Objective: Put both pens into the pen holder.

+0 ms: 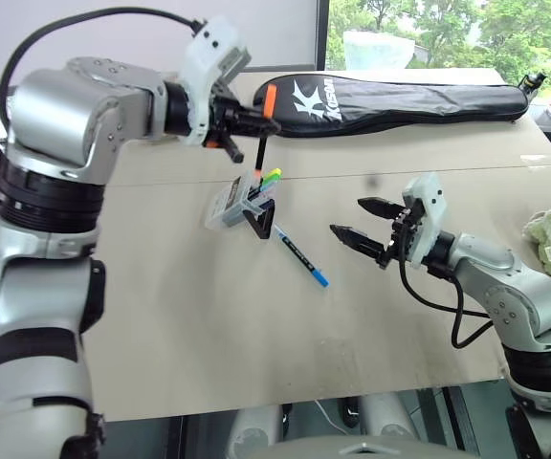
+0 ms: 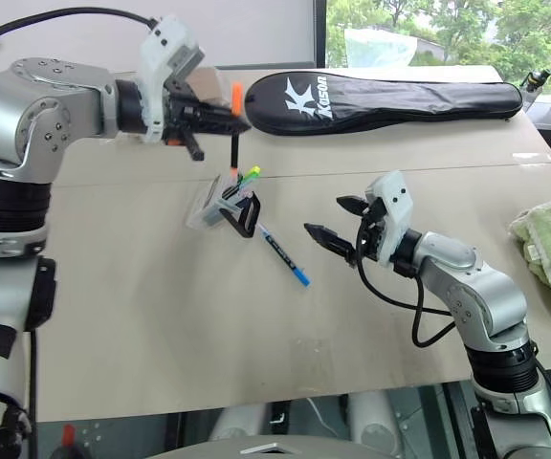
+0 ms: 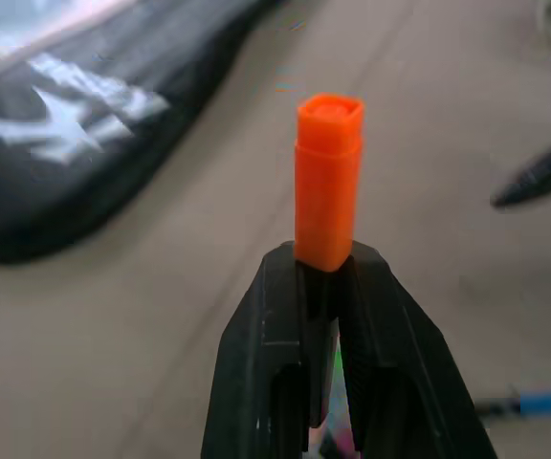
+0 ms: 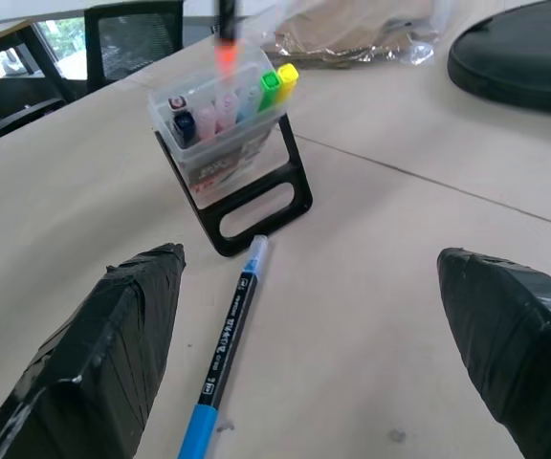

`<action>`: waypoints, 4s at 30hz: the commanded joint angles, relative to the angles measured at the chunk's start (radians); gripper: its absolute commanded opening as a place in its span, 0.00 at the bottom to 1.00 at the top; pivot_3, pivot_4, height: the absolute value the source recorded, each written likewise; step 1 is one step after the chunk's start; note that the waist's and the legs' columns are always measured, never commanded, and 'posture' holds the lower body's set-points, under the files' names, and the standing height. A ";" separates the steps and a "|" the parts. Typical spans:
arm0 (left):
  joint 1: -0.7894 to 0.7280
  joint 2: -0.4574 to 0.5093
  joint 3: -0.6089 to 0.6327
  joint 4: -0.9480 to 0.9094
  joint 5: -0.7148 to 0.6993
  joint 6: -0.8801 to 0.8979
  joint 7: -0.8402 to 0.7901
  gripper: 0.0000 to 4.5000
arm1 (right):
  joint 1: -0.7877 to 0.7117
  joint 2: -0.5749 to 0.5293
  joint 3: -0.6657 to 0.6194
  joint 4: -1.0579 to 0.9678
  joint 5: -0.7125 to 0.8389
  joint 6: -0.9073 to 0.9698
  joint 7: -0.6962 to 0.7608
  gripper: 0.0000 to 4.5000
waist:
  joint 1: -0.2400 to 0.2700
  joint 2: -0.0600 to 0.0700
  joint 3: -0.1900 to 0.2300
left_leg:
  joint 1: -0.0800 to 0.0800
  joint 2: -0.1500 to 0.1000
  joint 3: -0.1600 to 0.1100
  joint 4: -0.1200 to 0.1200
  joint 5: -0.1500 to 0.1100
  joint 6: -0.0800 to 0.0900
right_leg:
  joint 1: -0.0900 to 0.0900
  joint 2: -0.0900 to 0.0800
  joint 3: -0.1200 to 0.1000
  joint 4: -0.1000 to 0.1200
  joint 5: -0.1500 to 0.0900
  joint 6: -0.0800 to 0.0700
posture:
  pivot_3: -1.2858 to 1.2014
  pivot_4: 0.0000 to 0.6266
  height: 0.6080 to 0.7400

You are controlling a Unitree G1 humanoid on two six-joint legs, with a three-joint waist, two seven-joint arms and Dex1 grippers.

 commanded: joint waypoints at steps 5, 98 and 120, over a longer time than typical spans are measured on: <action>-0.037 0.018 -0.072 -0.038 0.098 -0.099 -0.154 0.00 | 0.038 0.025 0.021 -0.047 -0.028 -0.048 -0.016 0.99 | 0.007 0.000 0.000 | 0.000 0.000 0.000 0.006 0.001 -0.001 | 0.000 0.000 0.000 0.004 0.000 0.000 | 0.52 0.24 1.00; 0.804 -0.391 0.520 -0.505 -0.830 -0.043 0.596 0.65 | 0.157 0.020 -0.051 -0.290 0.202 0.020 0.023 0.00 | 0.009 -0.004 -0.007 | 0.028 0.001 -0.002 0.006 -0.003 0.004 | 0.031 -0.001 -0.001 -0.002 -0.003 -0.005 | 0.52 0.24 1.00; 0.772 -0.364 0.530 -0.482 -0.924 -0.119 0.724 0.72 | 0.149 0.002 -0.066 -0.271 0.273 -0.016 0.024 0.00 | 0.011 -0.004 -0.006 | 0.028 0.001 -0.002 0.002 -0.003 0.004 | 0.031 -0.001 -0.001 -0.005 -0.003 -0.005 | 0.52 0.24 1.00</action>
